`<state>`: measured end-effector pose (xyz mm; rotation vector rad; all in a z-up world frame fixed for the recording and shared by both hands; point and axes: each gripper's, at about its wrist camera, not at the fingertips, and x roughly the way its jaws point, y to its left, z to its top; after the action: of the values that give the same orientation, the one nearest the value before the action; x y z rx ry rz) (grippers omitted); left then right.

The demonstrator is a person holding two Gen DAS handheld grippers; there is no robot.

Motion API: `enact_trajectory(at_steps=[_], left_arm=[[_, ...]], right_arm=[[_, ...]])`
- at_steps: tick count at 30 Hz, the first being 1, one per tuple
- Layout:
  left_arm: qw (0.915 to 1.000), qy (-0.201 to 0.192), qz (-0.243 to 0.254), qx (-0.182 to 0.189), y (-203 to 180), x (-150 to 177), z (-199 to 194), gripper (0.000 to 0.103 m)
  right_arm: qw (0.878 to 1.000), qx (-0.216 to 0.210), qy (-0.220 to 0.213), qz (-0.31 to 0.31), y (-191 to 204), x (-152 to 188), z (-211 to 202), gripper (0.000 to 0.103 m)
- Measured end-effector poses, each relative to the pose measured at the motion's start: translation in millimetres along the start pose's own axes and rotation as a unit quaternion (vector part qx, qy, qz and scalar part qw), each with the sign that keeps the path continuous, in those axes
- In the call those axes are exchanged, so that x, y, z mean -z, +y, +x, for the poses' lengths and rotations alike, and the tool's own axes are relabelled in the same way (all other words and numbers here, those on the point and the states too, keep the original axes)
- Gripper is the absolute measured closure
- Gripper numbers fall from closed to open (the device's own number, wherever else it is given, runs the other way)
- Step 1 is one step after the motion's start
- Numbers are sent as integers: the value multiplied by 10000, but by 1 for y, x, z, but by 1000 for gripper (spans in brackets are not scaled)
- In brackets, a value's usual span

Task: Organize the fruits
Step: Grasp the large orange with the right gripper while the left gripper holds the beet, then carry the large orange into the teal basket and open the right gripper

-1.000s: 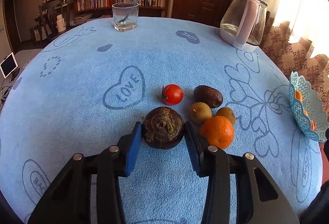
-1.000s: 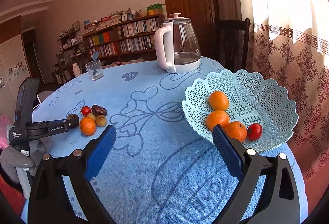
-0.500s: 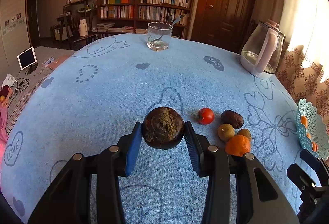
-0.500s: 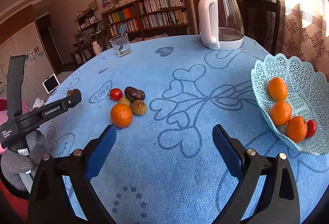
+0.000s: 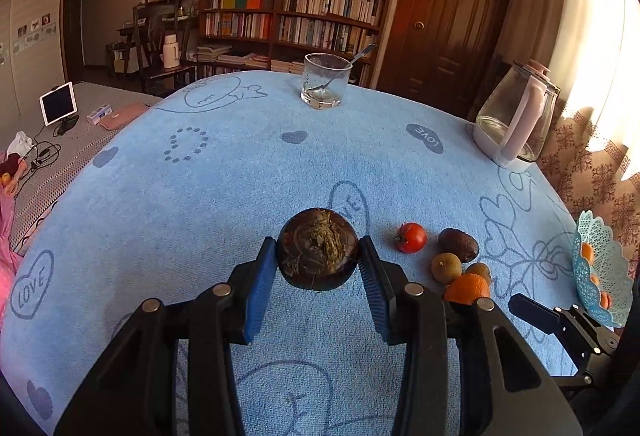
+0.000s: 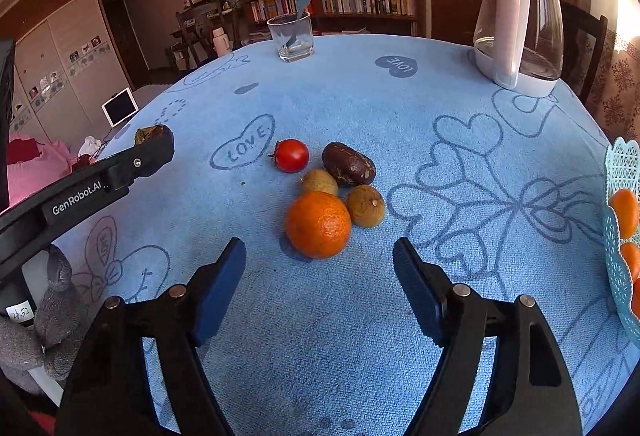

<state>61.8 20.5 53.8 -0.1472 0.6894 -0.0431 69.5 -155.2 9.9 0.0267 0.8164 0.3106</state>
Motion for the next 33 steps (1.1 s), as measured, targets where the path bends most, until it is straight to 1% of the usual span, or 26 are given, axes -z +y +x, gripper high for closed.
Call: enact_trajectory(at_steps=[3, 4, 6, 10, 12, 13, 14, 16, 23, 33], left_arm=[[10000, 13, -47, 7, 2, 0, 0, 61], [10000, 13, -57, 17, 2, 0, 0, 61], [10000, 6, -72, 43, 3, 0, -1, 61], [9999, -17, -97, 78, 3, 0, -4, 61], [9999, -18, -110, 89, 4, 0, -4, 61], [9999, -18, -117, 91, 4, 0, -5, 61], [9999, -16, -124, 88, 4, 0, -4, 61], [9999, -15, -130, 92, 4, 0, -5, 61], [9999, -14, -85, 112, 2, 1, -4, 61], [9999, -3, -3, 142, -4, 4, -4, 61]], right_arm=[[9996, -179, 184, 92, 1, -4, 11, 36], [9994, -202, 243, 131, 0, -6, 14, 42], [9994, -163, 269, 155, -2, -8, 18, 42], [9987, -175, 392, 280, -7, -11, 29, 50], [9989, -122, 369, 256, -7, -13, 31, 51], [9990, -60, 362, 237, -6, -13, 31, 54], [9991, 25, 353, 212, -6, -14, 31, 58], [9993, 96, 324, 183, -5, -15, 33, 62], [9996, 221, 161, 35, -1, -10, 24, 63], [9992, 254, -211, 211, -14, 1, -7, 63]])
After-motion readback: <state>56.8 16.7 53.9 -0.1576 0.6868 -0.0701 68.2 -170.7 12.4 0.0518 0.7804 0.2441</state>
